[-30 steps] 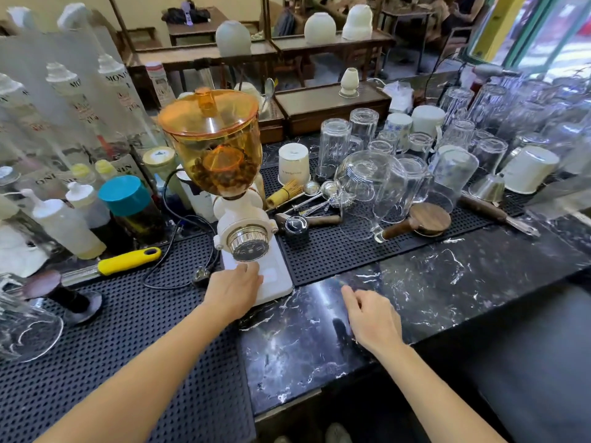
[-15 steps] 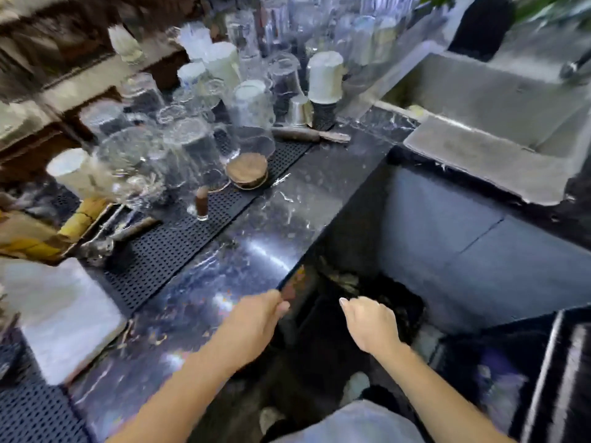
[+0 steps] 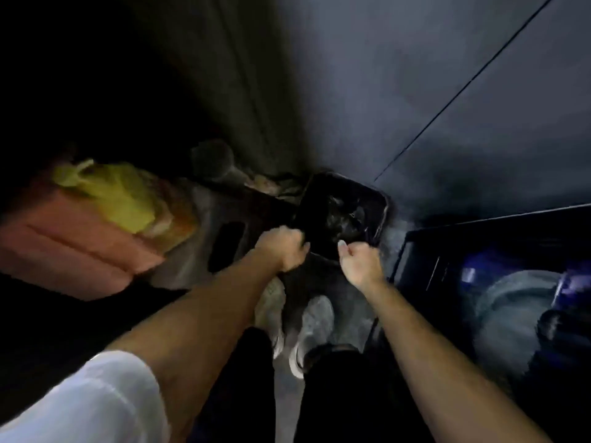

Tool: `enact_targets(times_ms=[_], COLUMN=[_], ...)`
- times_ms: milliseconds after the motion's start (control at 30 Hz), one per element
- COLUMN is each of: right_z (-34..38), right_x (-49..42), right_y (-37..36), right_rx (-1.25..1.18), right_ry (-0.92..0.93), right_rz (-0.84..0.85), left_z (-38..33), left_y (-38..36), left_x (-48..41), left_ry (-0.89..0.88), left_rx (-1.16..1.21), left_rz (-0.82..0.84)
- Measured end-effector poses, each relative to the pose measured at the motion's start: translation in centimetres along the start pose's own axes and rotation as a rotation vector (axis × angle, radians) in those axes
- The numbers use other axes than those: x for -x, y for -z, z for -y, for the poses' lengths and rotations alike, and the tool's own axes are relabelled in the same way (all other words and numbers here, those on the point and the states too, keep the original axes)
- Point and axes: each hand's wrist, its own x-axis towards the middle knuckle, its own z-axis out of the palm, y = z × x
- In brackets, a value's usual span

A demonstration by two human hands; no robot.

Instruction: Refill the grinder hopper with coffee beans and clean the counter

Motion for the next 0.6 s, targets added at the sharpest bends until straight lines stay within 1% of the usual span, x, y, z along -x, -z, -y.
enact_targets(times_ms=[133,267,333,400,500,567,600], right_z=[-3.9,-7.0,-8.2,-8.8,-9.2,-8.9,-9.0], right_x=[-9.6,-16.2,-18.1,-18.7,-18.6,-17.6,-17.0], right_y=[-6.5,-10.7,-12.3,-13.1,-13.0,-11.9,-11.7], right_rx=[-0.075,-0.273,-0.277,-0.190,-0.149,-0.161,-0.152], right_ry=[-0.003,-0.140,-0.182,-0.198,-0.232,-0.251,-0.224], right_rz=[-0.008,-0.008,0.003,0.032,0.052,0.047,0.046], left_z=[-0.5,0.1,0.7,1.4,1.8,1.8,1.8], left_y=[-7.6,-13.4,-14.8,-15.1,-14.7,-13.7,-13.2], left_x=[-12.0,-19.2,-21.0,-22.0,-22.0,-21.0,-20.5], left_ry=[-0.176,-0.233,-0.239,-0.233,-0.190,-0.208,-0.236], left_rx=[-0.106,-0.237,-0.315,-0.373,-0.387,-0.421,-0.431], left_rz=[0.033,0.119,0.200,0.263,0.291,0.321,0.330])
